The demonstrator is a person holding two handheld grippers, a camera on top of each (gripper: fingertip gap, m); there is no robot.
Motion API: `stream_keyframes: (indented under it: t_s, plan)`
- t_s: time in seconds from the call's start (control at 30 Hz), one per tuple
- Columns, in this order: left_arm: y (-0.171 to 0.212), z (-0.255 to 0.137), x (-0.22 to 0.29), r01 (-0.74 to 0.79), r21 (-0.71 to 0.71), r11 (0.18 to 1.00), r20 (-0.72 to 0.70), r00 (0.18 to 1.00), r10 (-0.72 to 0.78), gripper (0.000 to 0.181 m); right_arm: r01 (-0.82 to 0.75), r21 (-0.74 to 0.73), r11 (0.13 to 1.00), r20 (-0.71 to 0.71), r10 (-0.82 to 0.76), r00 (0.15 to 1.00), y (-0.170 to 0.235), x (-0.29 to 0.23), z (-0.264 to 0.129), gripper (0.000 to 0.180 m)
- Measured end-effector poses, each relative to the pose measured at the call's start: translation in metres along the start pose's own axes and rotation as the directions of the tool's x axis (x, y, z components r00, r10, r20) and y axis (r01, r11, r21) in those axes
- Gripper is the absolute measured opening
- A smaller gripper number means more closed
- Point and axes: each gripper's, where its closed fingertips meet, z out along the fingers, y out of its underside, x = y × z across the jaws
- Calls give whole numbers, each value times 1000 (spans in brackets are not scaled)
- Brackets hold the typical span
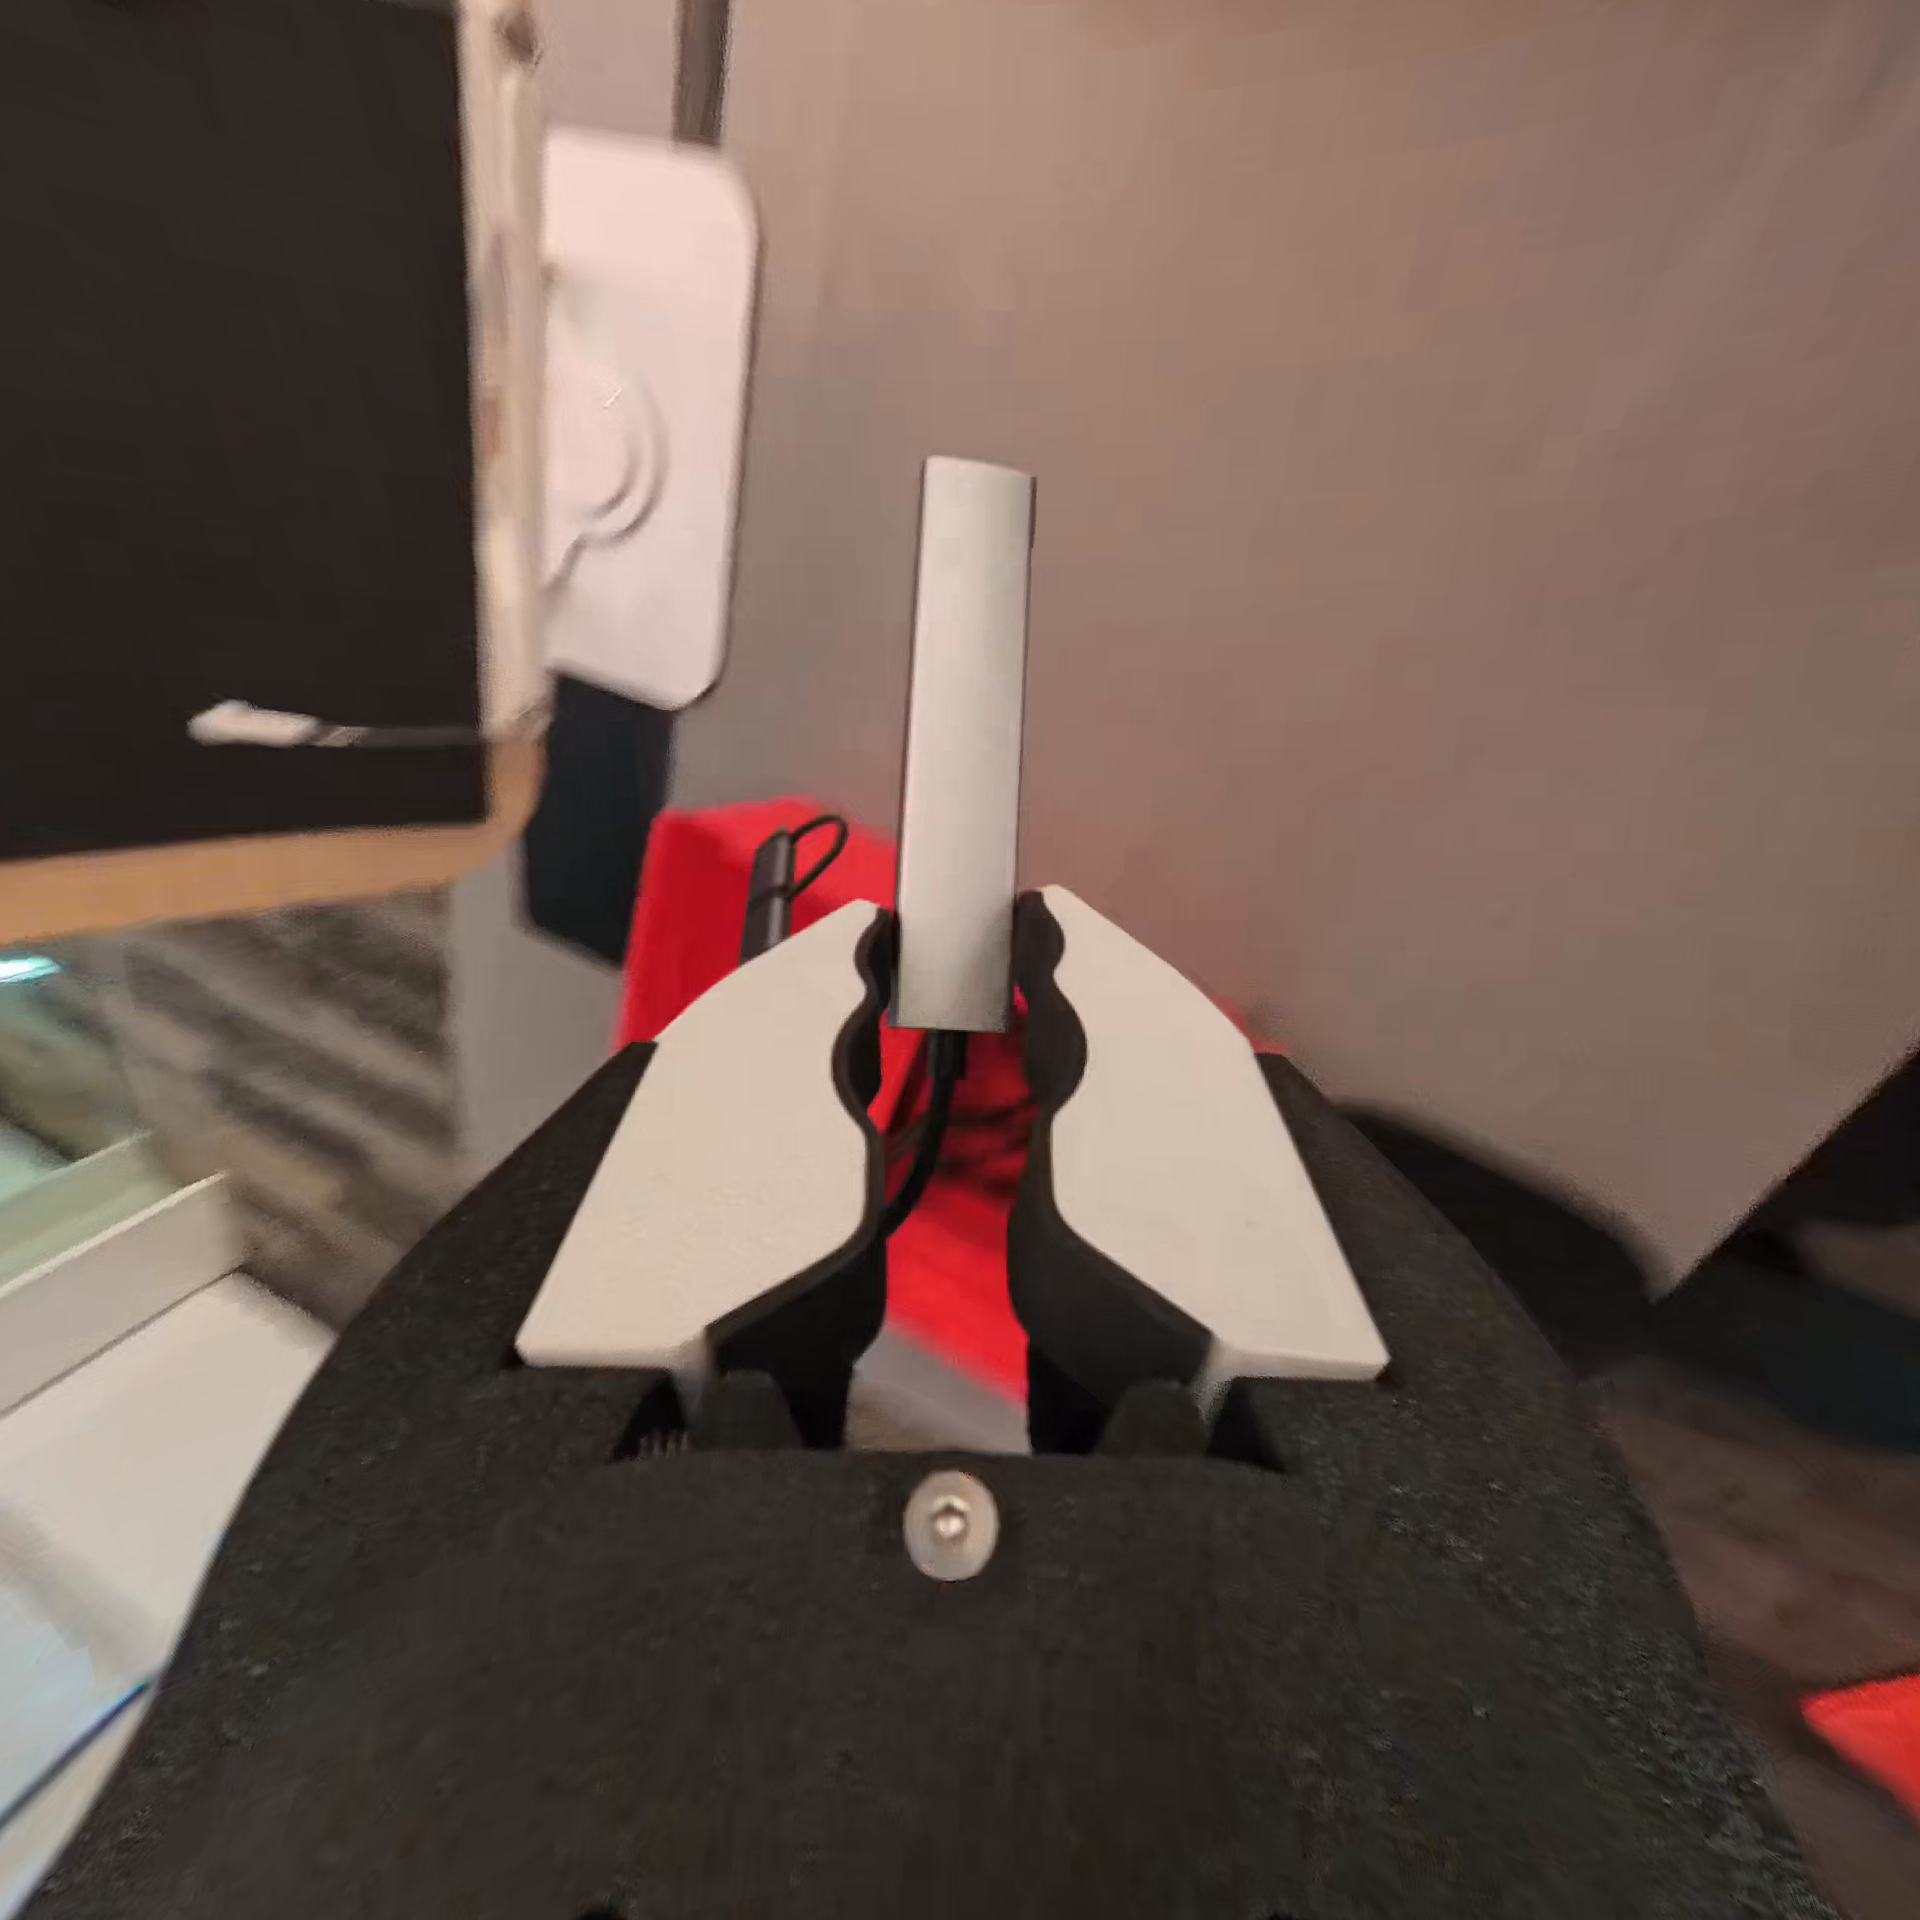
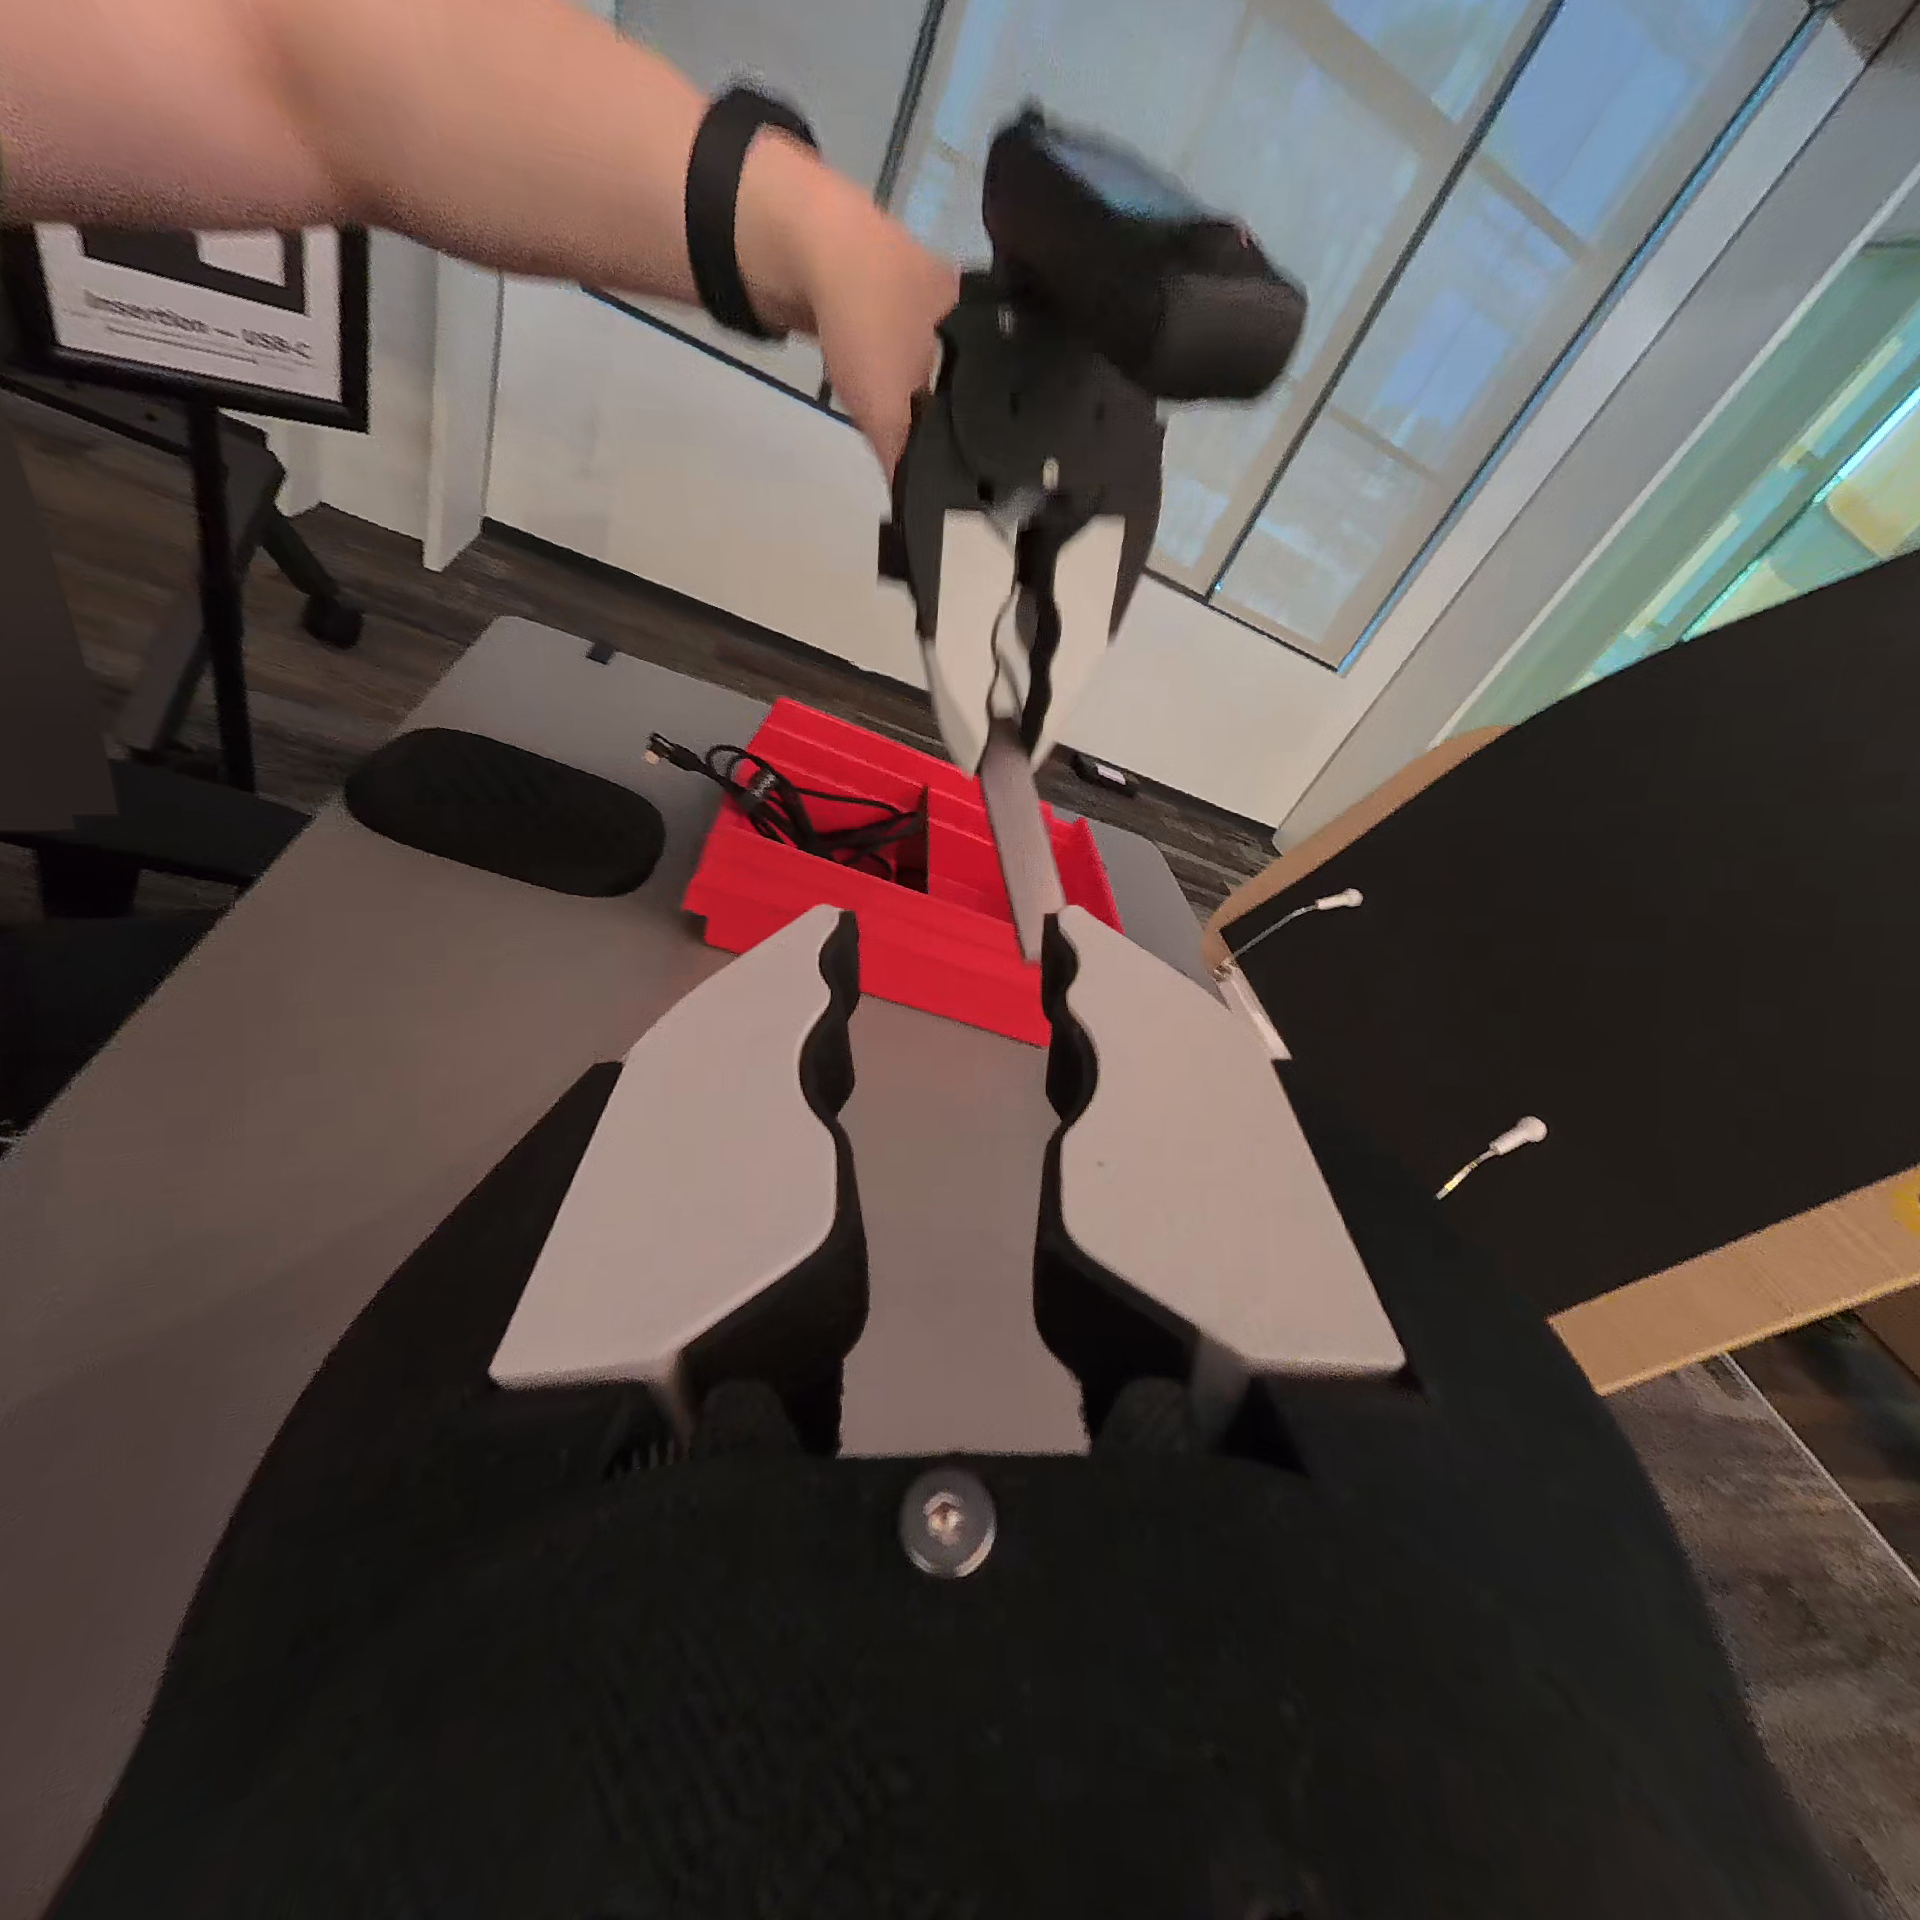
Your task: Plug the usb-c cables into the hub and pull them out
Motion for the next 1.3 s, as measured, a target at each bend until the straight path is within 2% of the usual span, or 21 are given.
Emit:
stream_keyframes:
  t_s: [0.07,0.13,0.3,0.37,0.6,0.73,0.8,0.87,0.93,1.03,1.1,1.17,1.2,1.3]
  plan:
    - [-23,29,32,65,63,996,-87,994,-60,22,-2,5,1000,21,2,1000,-4,-7,-2,34]
    - [-33,64,62,41,63,997,-138,990,-32,22,11,15,1000,27,-11,1000,-10,-11,-6,34]
    - [-28,145,118,76,8,997,-251,965,-72,22,13,60,998,54,-16,998,-22,-18,-14,35]
    - [-21,167,127,102,-6,995,-243,965,-101,22,21,68,997,63,-25,998,-23,-19,-14,34]
    - [-15,216,146,298,91,950,-262,928,-265,22,45,24,999,91,-47,995,-15,-22,-4,34]
    - [-25,221,138,425,222,877,-281,890,-360,22,47,8,999,105,-47,993,-12,-24,-3,34]
    - [-31,215,130,495,304,814,-281,863,-420,21,56,-10,998,106,-55,993,-10,-25,-4,34]
    - [-36,199,122,541,414,732,-299,840,-452,22,68,-10,998,97,-67,993,-12,-25,-7,34]
    - [-33,172,114,561,519,645,-302,826,-476,32,72,1,997,90,-72,993,-15,-25,-11,34]
    - [5,120,92,524,652,548,-180,809,-559,36,69,-4,998,65,-69,995,-12,-19,-16,34]
    - [64,88,62,475,679,561,19,751,-659,34,64,-19,998,45,-63,997,-8,-14,-18,34]
    - [136,61,28,478,641,601,206,647,-734,31,55,-25,998,28,-54,998,-6,-8,-19,34]
    - [167,52,14,500,617,607,247,610,-753,29,50,-29,998,21,-49,999,-4,-6,-18,34]
    - [231,53,-12,605,483,633,256,594,-763,25,51,-48,998,9,-51,999,-1,-3,-18,34]
